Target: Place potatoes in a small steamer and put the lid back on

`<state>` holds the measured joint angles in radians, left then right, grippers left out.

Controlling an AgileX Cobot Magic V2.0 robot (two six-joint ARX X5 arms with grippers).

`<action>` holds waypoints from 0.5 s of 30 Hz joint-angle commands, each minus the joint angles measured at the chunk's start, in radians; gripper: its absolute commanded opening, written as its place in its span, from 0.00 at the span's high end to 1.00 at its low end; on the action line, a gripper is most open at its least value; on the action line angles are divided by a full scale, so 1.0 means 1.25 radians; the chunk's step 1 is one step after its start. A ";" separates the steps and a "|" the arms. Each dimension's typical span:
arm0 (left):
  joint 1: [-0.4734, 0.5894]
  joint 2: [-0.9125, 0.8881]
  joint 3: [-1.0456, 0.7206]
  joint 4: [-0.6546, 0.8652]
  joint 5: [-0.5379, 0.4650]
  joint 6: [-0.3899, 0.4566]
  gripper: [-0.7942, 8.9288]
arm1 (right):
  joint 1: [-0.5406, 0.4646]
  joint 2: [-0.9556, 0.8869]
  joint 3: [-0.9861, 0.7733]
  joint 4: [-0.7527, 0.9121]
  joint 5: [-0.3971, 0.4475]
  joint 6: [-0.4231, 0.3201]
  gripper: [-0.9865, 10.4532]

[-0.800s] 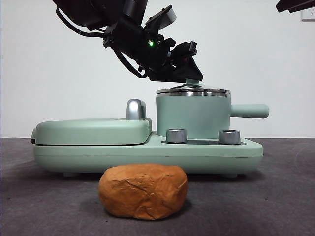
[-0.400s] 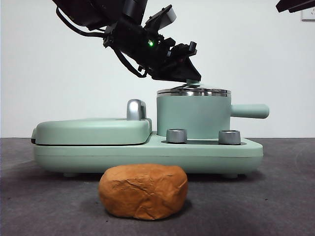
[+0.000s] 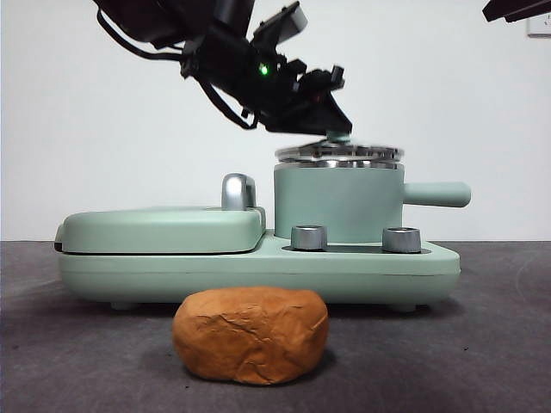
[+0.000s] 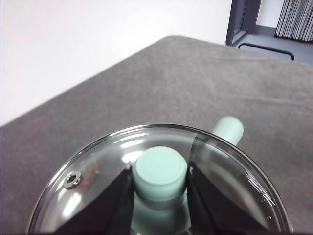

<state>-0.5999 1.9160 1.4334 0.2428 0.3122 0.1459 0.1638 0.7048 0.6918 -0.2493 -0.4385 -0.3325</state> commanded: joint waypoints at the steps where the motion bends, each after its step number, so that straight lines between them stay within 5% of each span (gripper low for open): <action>1: -0.006 -0.053 0.029 0.029 0.000 0.007 0.91 | 0.004 0.004 0.011 0.008 0.001 0.012 0.73; 6: 0.000 -0.121 0.029 -0.012 0.001 -0.005 0.91 | 0.003 0.004 0.011 0.008 0.001 0.012 0.73; 15: 0.035 -0.269 0.026 -0.266 0.001 -0.003 0.91 | 0.007 0.004 0.011 0.008 0.001 0.012 0.73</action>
<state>-0.5518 1.5963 1.4357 -0.1040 0.3119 0.1303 0.1661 0.7048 0.6918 -0.2493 -0.4381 -0.3325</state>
